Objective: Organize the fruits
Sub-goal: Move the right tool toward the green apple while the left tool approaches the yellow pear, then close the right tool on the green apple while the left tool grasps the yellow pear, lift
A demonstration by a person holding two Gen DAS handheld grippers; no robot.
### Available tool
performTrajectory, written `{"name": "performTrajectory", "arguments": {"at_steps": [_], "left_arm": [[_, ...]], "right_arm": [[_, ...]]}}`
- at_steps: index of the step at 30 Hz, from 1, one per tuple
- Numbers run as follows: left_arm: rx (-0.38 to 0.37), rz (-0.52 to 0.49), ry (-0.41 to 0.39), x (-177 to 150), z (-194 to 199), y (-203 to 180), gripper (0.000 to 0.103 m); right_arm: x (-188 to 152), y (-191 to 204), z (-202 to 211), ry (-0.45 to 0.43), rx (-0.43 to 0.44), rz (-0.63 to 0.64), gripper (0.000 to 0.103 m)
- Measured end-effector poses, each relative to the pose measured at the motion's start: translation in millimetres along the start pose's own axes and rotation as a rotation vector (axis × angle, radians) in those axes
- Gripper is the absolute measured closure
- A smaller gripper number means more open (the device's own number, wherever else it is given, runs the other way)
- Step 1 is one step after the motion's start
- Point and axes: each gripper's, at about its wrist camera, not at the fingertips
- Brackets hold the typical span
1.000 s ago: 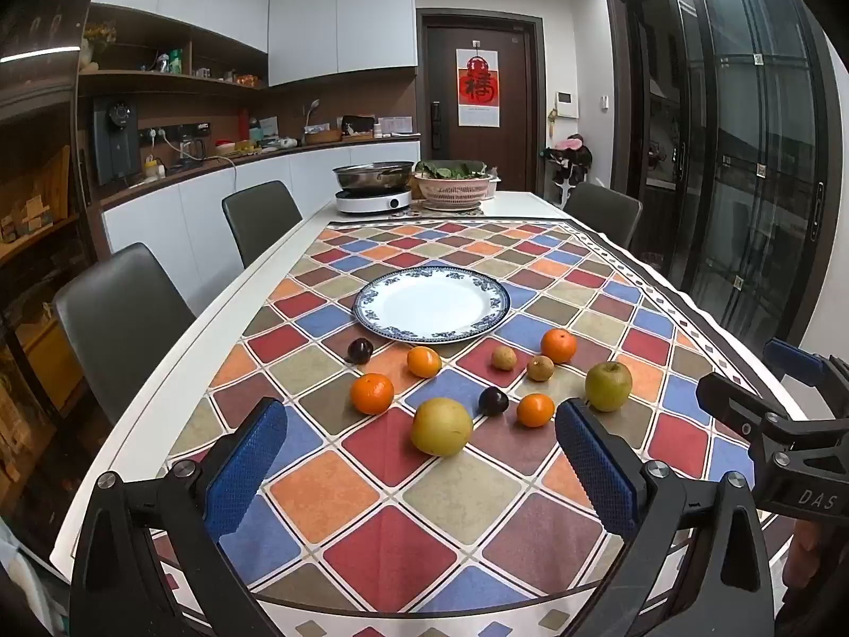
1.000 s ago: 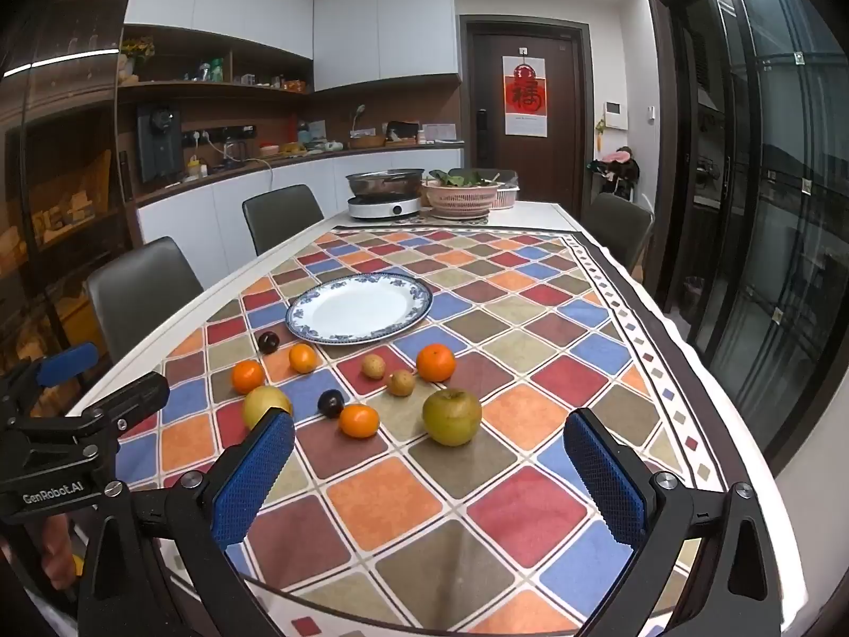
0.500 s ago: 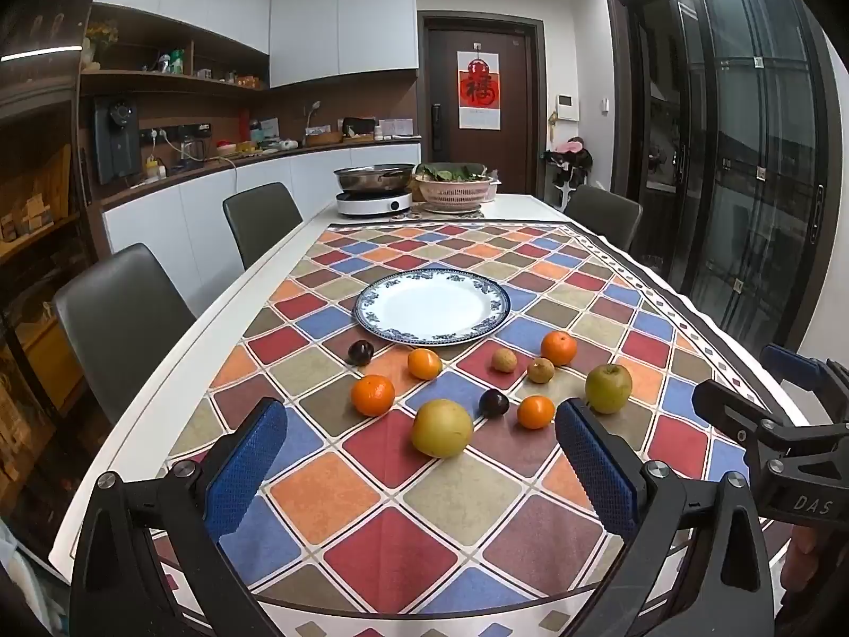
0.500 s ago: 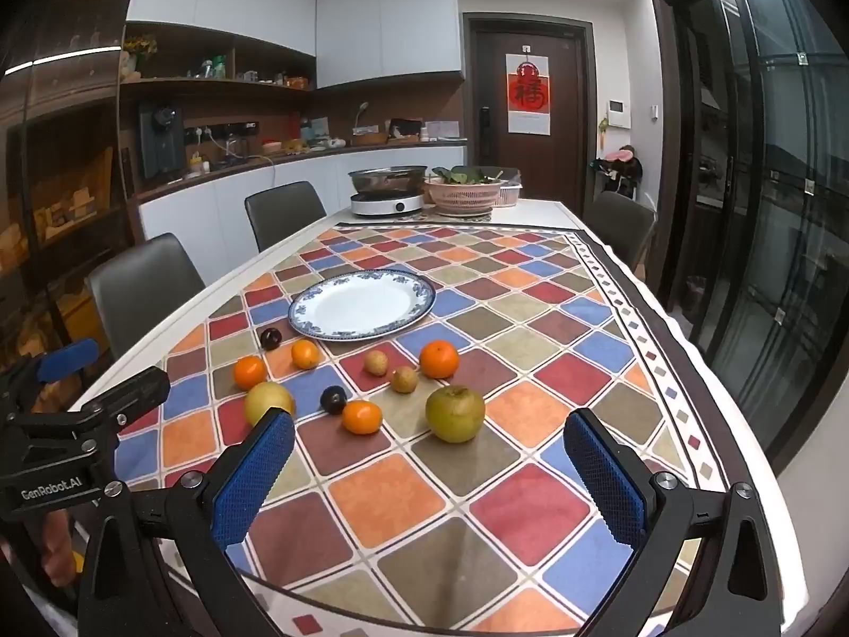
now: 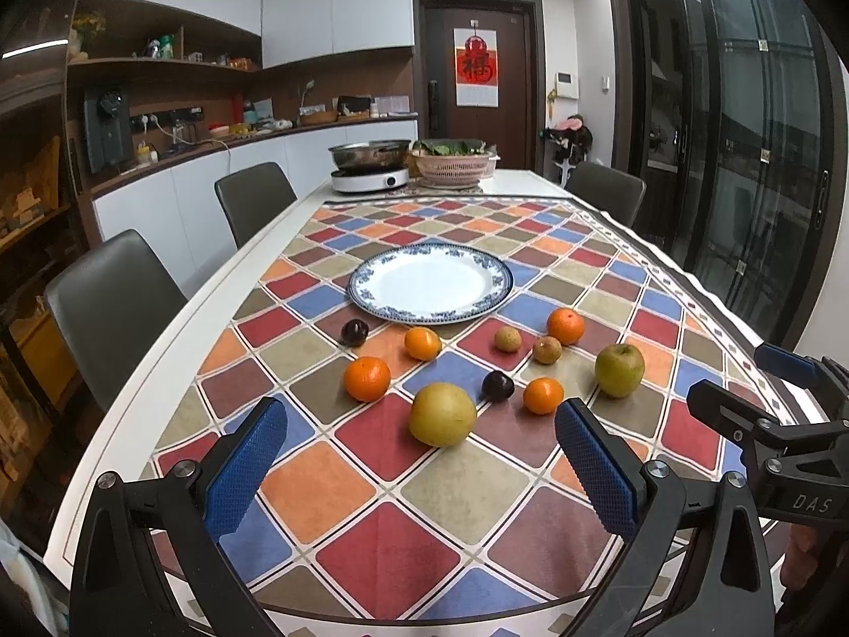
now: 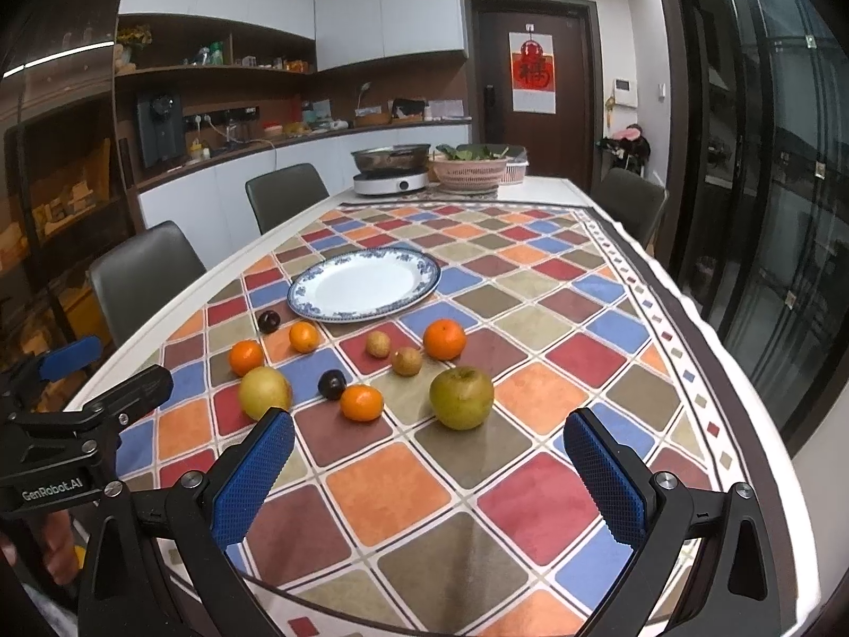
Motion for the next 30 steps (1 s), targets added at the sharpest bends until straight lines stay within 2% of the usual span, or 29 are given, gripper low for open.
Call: {"name": "performTrajectory", "arguments": {"at_steps": [11,22,30], "left_arm": [[-0.018,-0.023,0.075,-3,-36,7,0.001],[-0.046,0.036,0.208,-8,-84,27,0.012],[-0.076,0.052,0.277,-11,-110,32,0.016]], "right_arm": [[1,-1,-37,0.073,-0.008,-0.001,0.001],[5,6,-88,0.183,-0.018,0.014,0.001],[4,6,-118,0.251,-0.015,0.015,0.008]]}}
Point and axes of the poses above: each gripper's, at about its wrist camera, not at the fingertips, and z roughly against the way its jaws point, y to its left, x to its top, and after that the axes turned 14 degrees about -x, right-handed
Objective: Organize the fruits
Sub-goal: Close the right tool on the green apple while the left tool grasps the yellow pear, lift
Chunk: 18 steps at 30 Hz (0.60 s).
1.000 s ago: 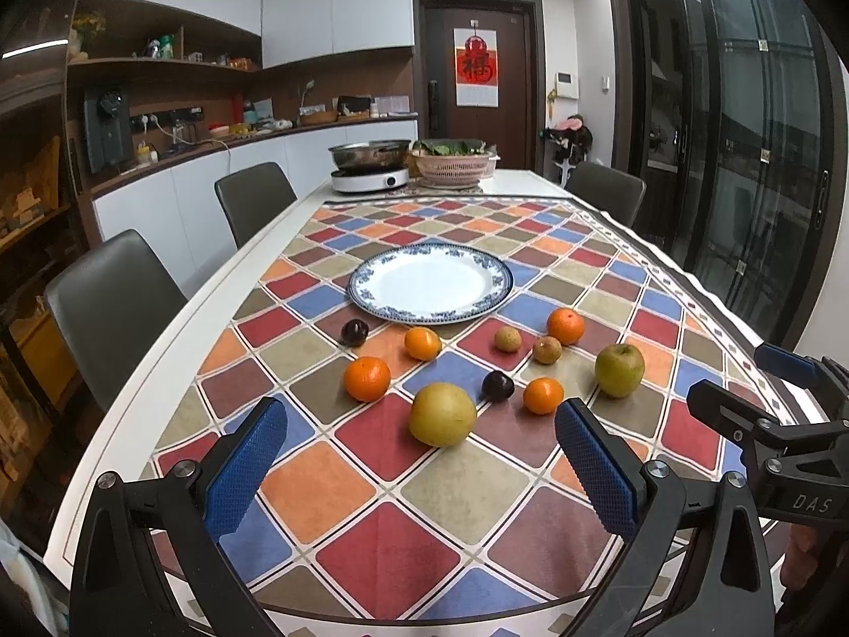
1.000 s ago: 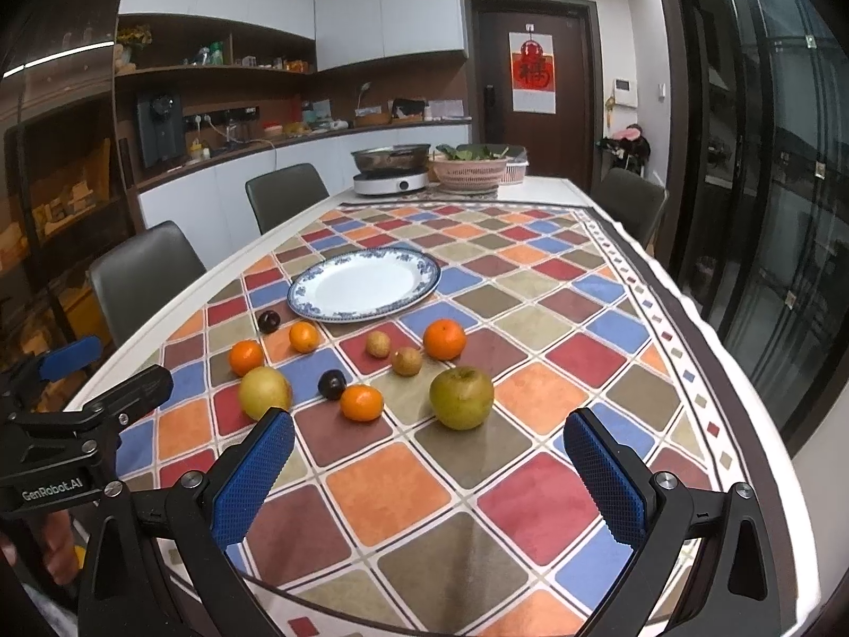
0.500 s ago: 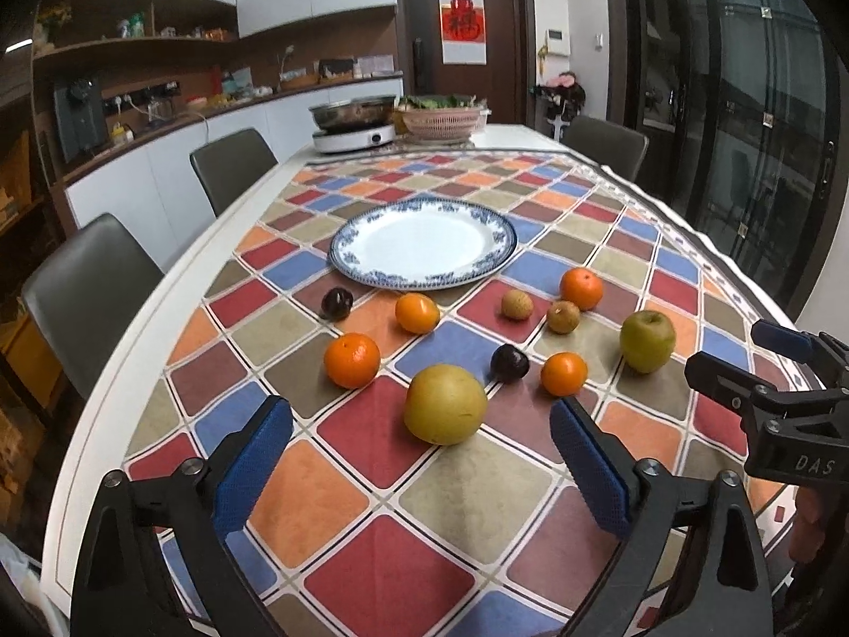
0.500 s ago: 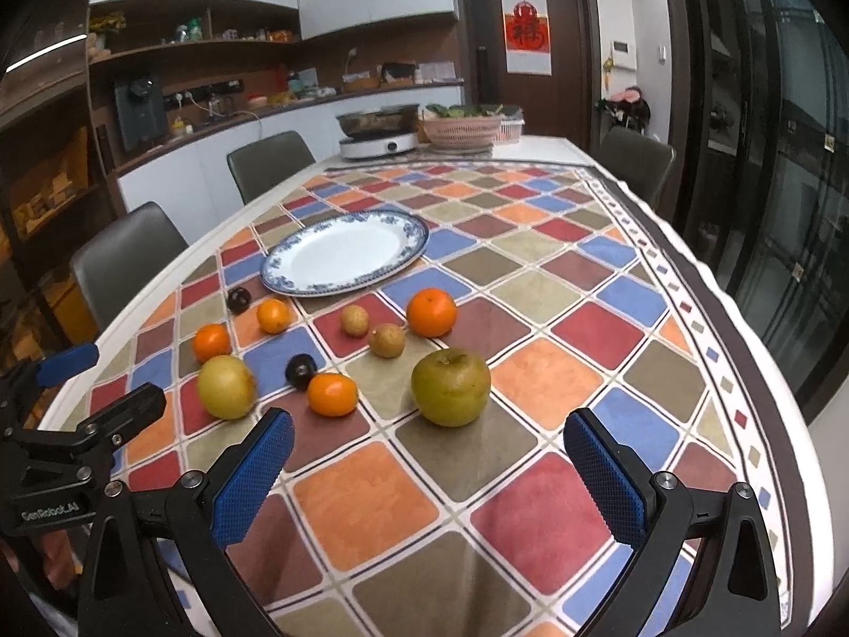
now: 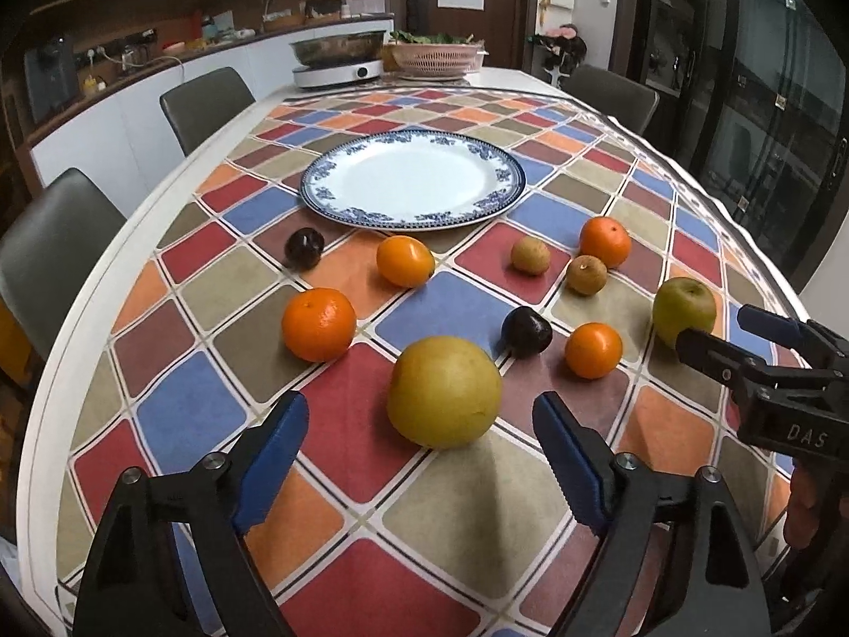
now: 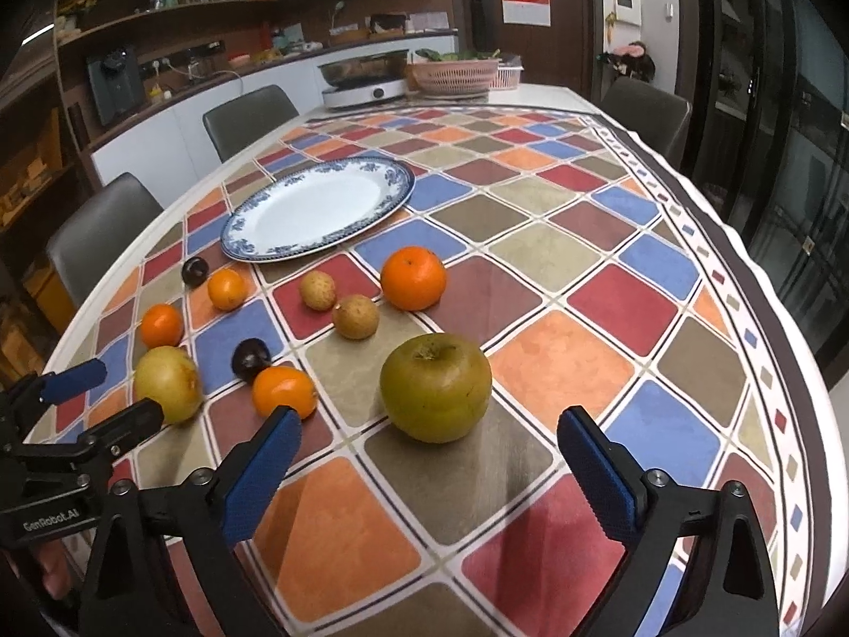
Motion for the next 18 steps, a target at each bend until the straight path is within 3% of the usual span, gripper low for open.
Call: {"name": "performTrajectory", "arguments": {"at_steps": [10,18], "left_arm": [[-0.004,-0.013,0.056,4,-23,3,0.024],[-0.028,-0.012,0.08,5,-31,4,0.043]], "right_arm": [[5,2,-27,0.073,0.027,0.003,0.024],[8,4,-38,0.099,0.044,0.017,0.038]]}}
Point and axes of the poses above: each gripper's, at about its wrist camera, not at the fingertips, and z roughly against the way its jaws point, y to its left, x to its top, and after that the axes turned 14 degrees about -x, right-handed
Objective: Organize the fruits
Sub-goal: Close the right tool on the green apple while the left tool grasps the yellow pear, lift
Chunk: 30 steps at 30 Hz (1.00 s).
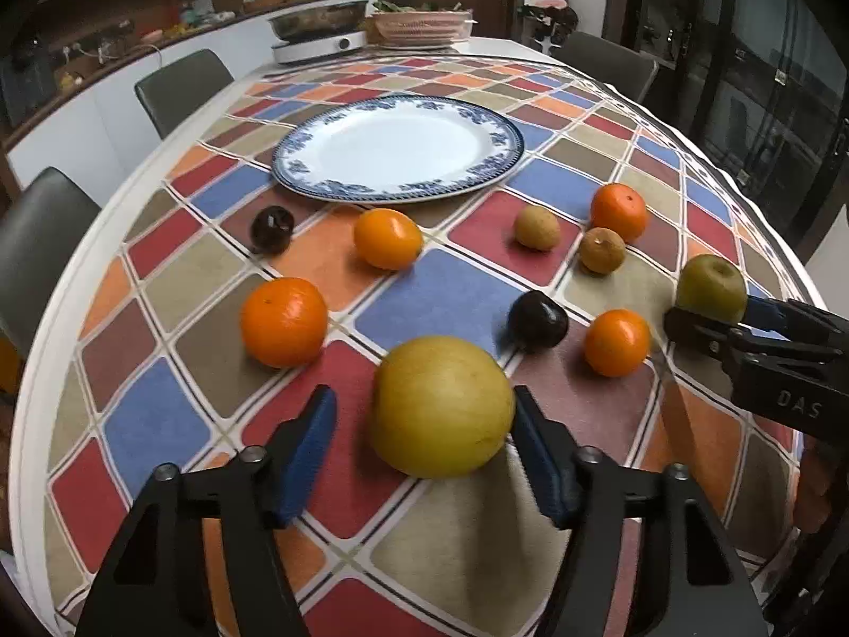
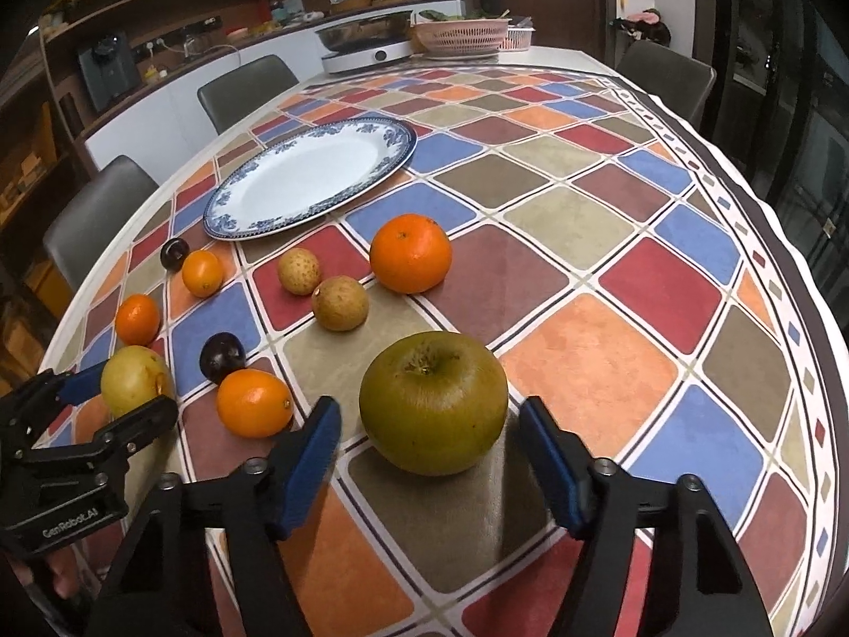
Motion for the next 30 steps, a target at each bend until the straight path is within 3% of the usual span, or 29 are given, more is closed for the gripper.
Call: {"name": "performTrajectory", "arguments": {"at_steps": [3,8,17,30], "left_arm": [[-0.021,-0.001,0.002,1,0,-1,0.052],[-0.014,-0.017,-0.001,0,0,-5,0.053],[-0.019,-0.019,-0.01,0,1,-4,0.053],[-0.063,-0.017,-0.09,7,32,-5,0.053]], "right_arm": [[1,1,-1,-0.004,0.002,0.009,0.043],[1,1,-2,-0.015,-0.004,0.009,0.052],[0,2,0,-0.03,-0.012,0.013,0.053],[3,14,27,-0.069,0.032,0.037,0.053]]}}
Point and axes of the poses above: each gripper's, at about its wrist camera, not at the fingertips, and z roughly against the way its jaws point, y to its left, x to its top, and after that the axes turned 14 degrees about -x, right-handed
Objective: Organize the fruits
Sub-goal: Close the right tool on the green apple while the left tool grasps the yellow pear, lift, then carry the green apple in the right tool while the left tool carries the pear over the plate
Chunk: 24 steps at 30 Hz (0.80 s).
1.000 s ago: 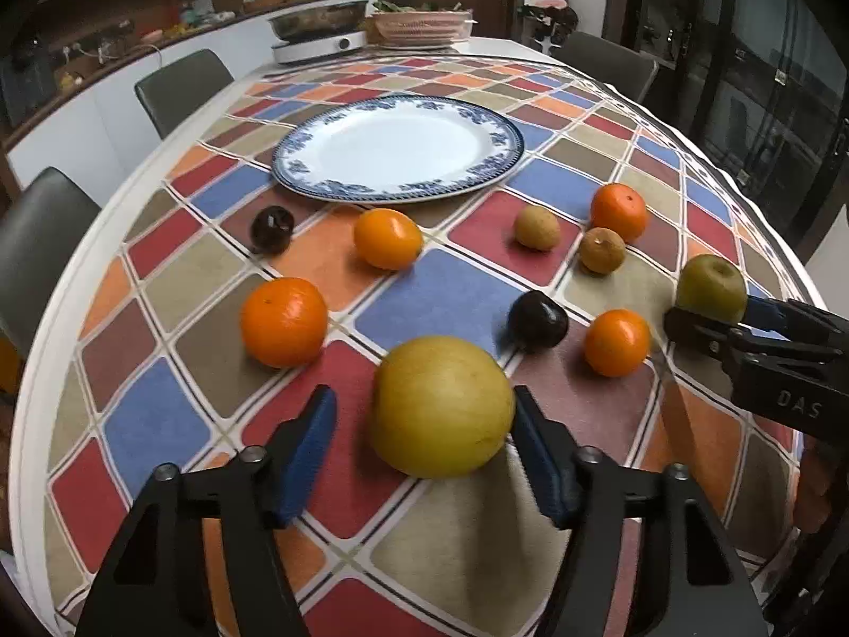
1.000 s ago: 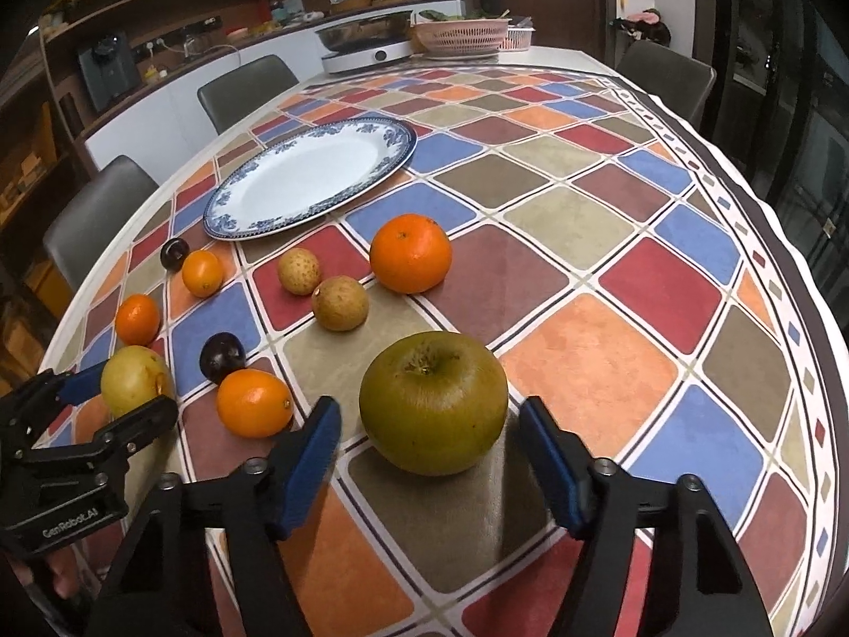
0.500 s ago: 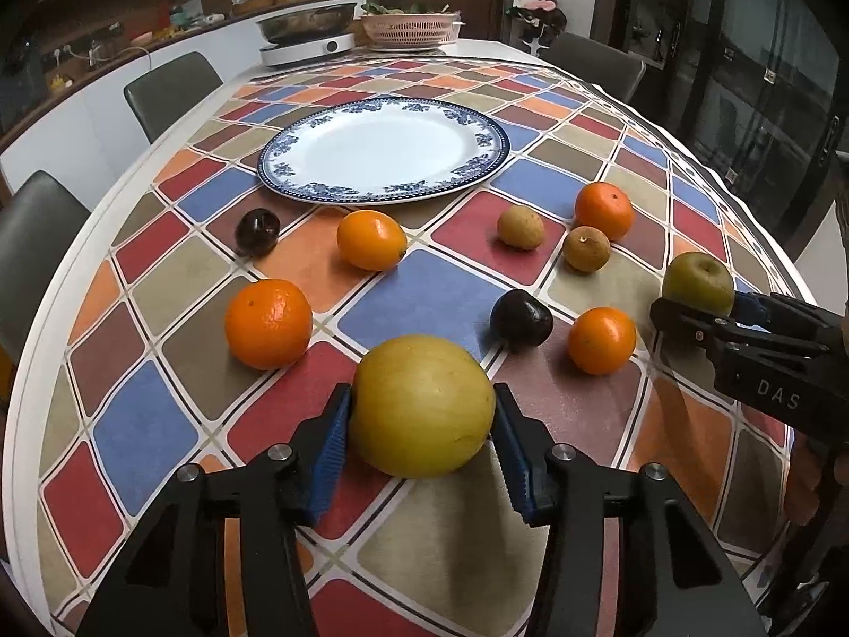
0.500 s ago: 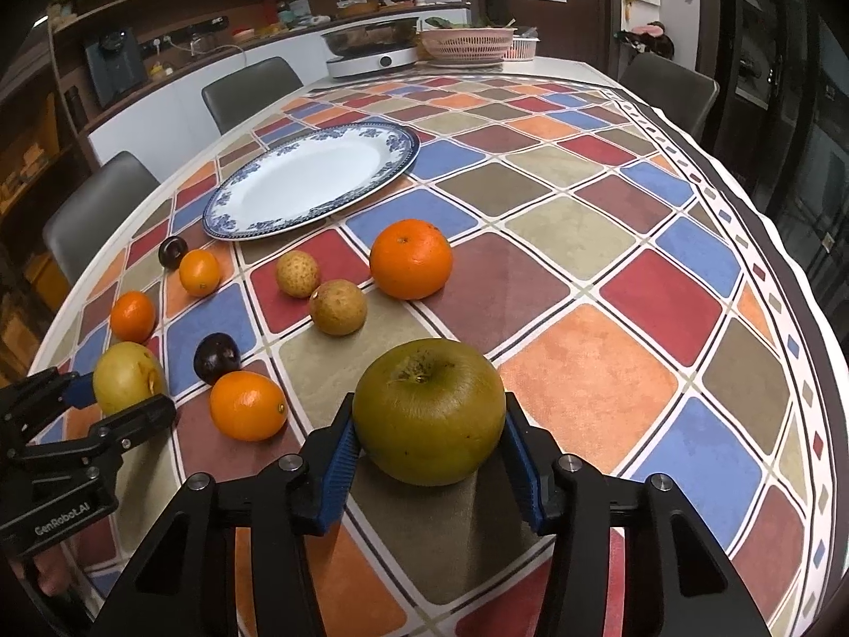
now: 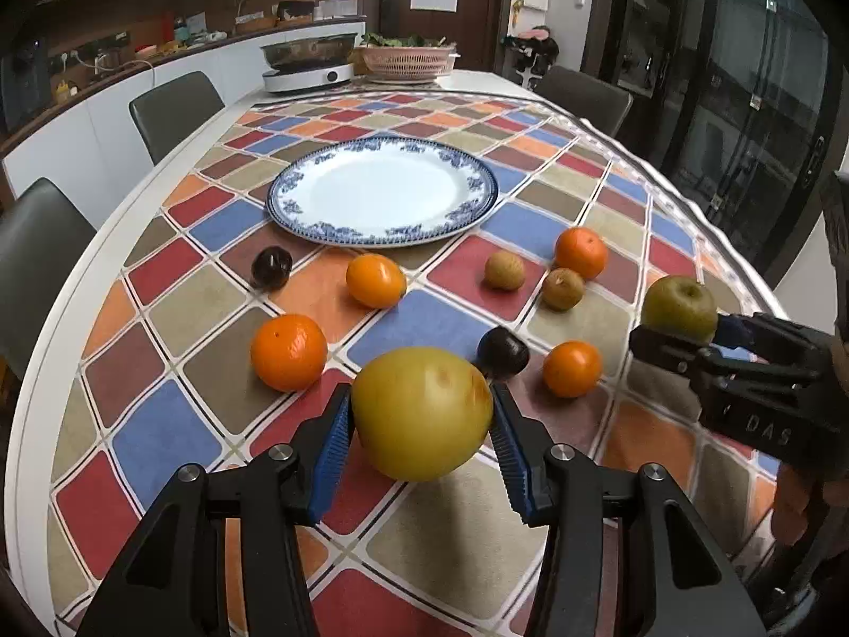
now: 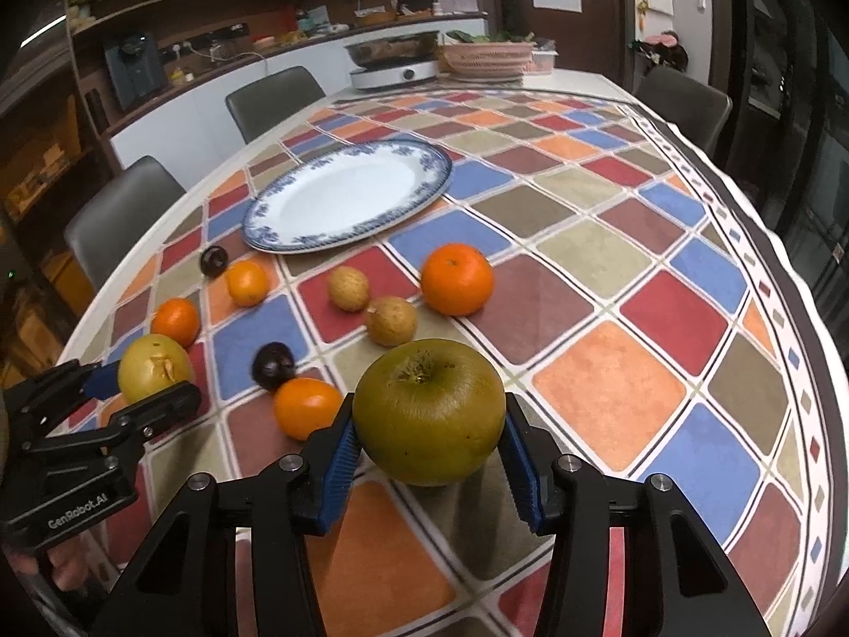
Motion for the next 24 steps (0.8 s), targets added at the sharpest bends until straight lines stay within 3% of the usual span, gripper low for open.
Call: {"name": "performTrajectory", "arguments": {"at_steps": [10,24], "left_arm": [[-0.032,-0.029,-0.074,18,27,-2,0.053],[-0.035,-0.039,-0.135,53,35,15,0.054]], "right_arm": [[19,10,28,-0.064,0.028,0.024,0.053],[61,29,35,-0.114,0.092,0.062,0.053]]}}
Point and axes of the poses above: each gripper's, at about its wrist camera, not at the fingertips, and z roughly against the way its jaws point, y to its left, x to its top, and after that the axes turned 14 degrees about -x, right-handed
